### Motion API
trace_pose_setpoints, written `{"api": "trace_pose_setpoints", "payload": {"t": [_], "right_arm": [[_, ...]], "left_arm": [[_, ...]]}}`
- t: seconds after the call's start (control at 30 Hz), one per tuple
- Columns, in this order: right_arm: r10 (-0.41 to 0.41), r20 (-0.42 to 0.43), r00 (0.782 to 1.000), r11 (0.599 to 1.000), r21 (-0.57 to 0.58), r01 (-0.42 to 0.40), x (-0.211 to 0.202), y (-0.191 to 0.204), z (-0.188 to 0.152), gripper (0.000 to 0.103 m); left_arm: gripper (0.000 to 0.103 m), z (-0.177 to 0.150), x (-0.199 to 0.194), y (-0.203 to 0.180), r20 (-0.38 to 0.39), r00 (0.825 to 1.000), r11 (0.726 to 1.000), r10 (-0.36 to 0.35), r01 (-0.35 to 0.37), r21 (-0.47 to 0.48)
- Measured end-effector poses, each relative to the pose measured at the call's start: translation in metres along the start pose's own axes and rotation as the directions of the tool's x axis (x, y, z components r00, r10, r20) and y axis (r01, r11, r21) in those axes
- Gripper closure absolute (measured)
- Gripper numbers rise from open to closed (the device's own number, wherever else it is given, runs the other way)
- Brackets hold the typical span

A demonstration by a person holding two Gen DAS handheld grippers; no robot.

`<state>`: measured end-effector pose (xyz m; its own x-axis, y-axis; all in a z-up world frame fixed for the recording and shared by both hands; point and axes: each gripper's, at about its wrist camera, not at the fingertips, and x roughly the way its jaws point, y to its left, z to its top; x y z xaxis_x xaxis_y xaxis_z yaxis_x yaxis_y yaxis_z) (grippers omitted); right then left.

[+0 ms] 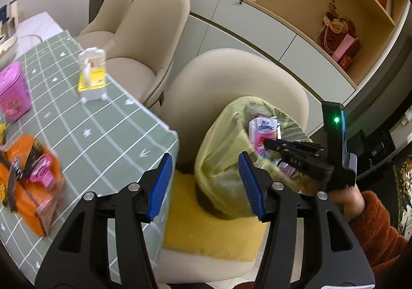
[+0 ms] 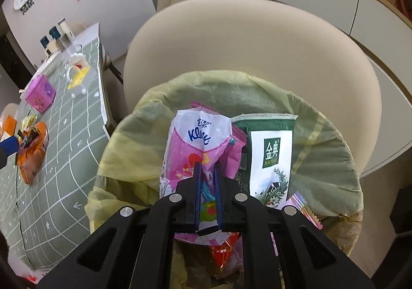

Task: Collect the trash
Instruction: 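Move both grippers back over the remaining snacks on the table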

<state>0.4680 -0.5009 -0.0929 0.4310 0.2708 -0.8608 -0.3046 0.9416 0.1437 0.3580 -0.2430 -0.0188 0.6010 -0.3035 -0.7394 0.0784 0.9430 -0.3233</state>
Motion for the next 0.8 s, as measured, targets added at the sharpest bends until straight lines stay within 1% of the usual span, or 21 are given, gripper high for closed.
{"api": "trace_pose_setpoints", "payload": {"t": [0.1,0.17,0.2,0.23,0.27,0.3,0.43,0.5,0.53,0.6,0.67,0.73,0.8], "right_arm": [[0.009,0.019,1.000,0.999,0.044,-0.010,-0.006,-0.002,-0.003,0.091],[-0.014,0.053,0.998,0.998,0.066,0.010,-0.019,-0.001,-0.008,0.080],[-0.020,0.077,0.997,0.997,0.078,0.014,-0.027,0.000,-0.011,0.069],[-0.019,0.094,0.995,0.996,0.089,0.011,-0.035,0.000,-0.014,0.063],[-0.022,0.109,0.994,0.995,0.103,0.010,-0.042,0.001,-0.017,0.058],[-0.036,0.120,0.992,0.993,0.120,0.021,-0.049,0.002,-0.020,0.055],[-0.099,0.168,0.981,0.985,0.155,0.073,-0.074,0.009,-0.032,0.053],[-0.103,0.199,0.975,0.984,0.165,0.070,-0.087,0.013,-0.037,0.053],[-0.107,0.222,0.969,0.984,0.163,0.072,-0.096,0.021,-0.041,0.053],[-0.111,0.233,0.966,0.985,0.158,0.075,-0.105,0.034,-0.044,0.053],[-0.113,0.251,0.961,0.985,0.157,0.075,-0.117,0.054,-0.049,0.053],[-0.118,0.271,0.955,0.985,0.153,0.078,-0.126,0.073,-0.054,0.053],[-0.105,0.294,0.950,0.986,0.156,0.061,-0.135,0.093,-0.060,0.053]], "left_arm": [[0.052,-0.006,-0.007,0.015,0.002,1.000,1.000,-0.001,0.001,-0.025],[0.052,-0.009,-0.013,0.025,0.006,1.000,0.999,-0.012,0.012,-0.046],[0.052,-0.011,-0.017,0.029,0.010,1.000,0.999,-0.014,0.015,-0.050],[0.052,-0.013,-0.023,0.034,0.015,1.000,0.998,-0.016,0.017,-0.052],[0.052,-0.015,-0.028,0.037,0.018,1.000,0.998,-0.019,0.020,-0.053],[0.052,-0.016,-0.032,0.041,0.020,1.000,0.998,-0.023,0.024,-0.052],[0.051,-0.025,-0.059,0.058,0.041,0.999,0.999,-0.029,0.031,-0.040],[0.051,-0.029,-0.073,0.069,0.056,0.998,0.999,-0.024,0.027,-0.040],[0.051,-0.031,-0.081,0.077,0.065,0.998,0.999,-0.018,0.021,-0.040],[0.051,-0.036,-0.095,0.090,0.082,0.997,0.999,-0.005,0.008,-0.040],[0.051,-0.041,-0.111,0.108,0.102,0.995,0.999,0.015,-0.011,-0.041],[0.049,-0.046,-0.125,0.128,0.119,0.992,0.998,0.043,-0.038,-0.048],[0.048,-0.051,-0.139,0.155,0.131,0.988,0.995,0.082,-0.074,-0.065]]}}
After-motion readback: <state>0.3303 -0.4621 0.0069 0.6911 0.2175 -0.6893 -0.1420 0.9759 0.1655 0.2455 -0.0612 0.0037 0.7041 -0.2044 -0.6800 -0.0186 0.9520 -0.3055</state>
